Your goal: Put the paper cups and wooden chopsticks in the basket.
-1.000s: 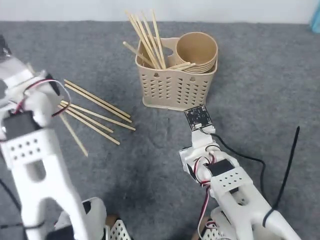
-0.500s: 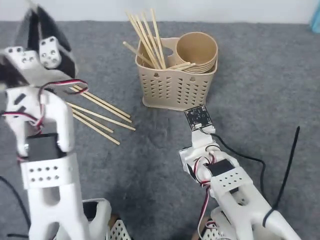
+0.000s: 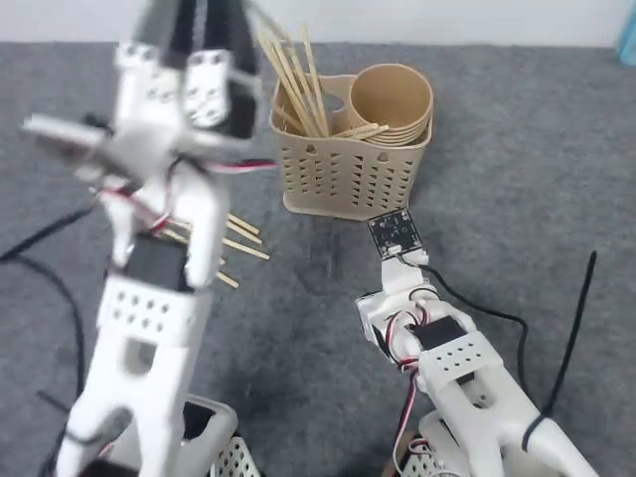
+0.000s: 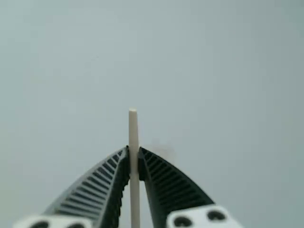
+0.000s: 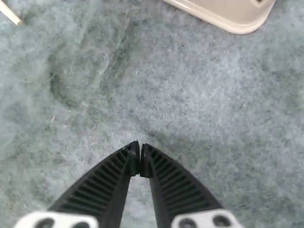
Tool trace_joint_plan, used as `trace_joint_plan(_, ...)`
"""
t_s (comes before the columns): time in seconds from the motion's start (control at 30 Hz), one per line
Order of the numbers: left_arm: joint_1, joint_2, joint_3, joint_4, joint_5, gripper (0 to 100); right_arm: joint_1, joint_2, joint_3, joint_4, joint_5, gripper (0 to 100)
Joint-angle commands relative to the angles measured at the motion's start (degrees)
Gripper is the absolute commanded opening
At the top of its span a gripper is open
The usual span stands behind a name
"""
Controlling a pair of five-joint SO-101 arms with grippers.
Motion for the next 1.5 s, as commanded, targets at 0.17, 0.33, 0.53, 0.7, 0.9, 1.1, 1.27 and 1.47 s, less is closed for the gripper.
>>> trace_joint_plan(0.17, 1.14, 13.63, -3.12, -1.23, -0.26, 1, 0.48, -0.4, -0.53, -1.1, 2.46, 0.7)
trace_joint_plan(0.33, 3.6, 13.89, 2.15, -1.23, -0.26, 1, 0.48, -0.4, -0.53, -1.1, 2.55, 0.7)
trace_joint_plan(0.53, 3.43, 13.8, 10.95, -1.23, -0.62, 1, 0.48, -0.4, -0.53, -1.1, 2.55, 0.7)
trace_joint_plan(0.7, 1.67, 13.8, 12.09, -1.32, -0.62, 3, 0.48, -0.4, -0.53, -1.1, 2.55, 0.7)
trace_joint_plan(0.9, 1.23, 10.55, 8.84, 7.38, -0.18, 23, 0.66, -0.4, -0.62, -1.19, 2.55, 0.7)
trace_joint_plan(1.1, 0.97, -2.02, 6.37, 21.8, -0.18, 26, 1.98, -0.4, -0.79, -1.45, 2.55, 0.7)
trace_joint_plan(1.27, -5.71, -13.71, 6.2, 30.68, -0.18, 26, 1.98, -0.4, -0.7, -1.19, 2.55, 0.7)
trace_joint_plan(1.47, -24.88, -16.35, 6.29, 36.22, 5.63, 26, 1.98, -0.4, -0.62, -1.19, 2.55, 0.7)
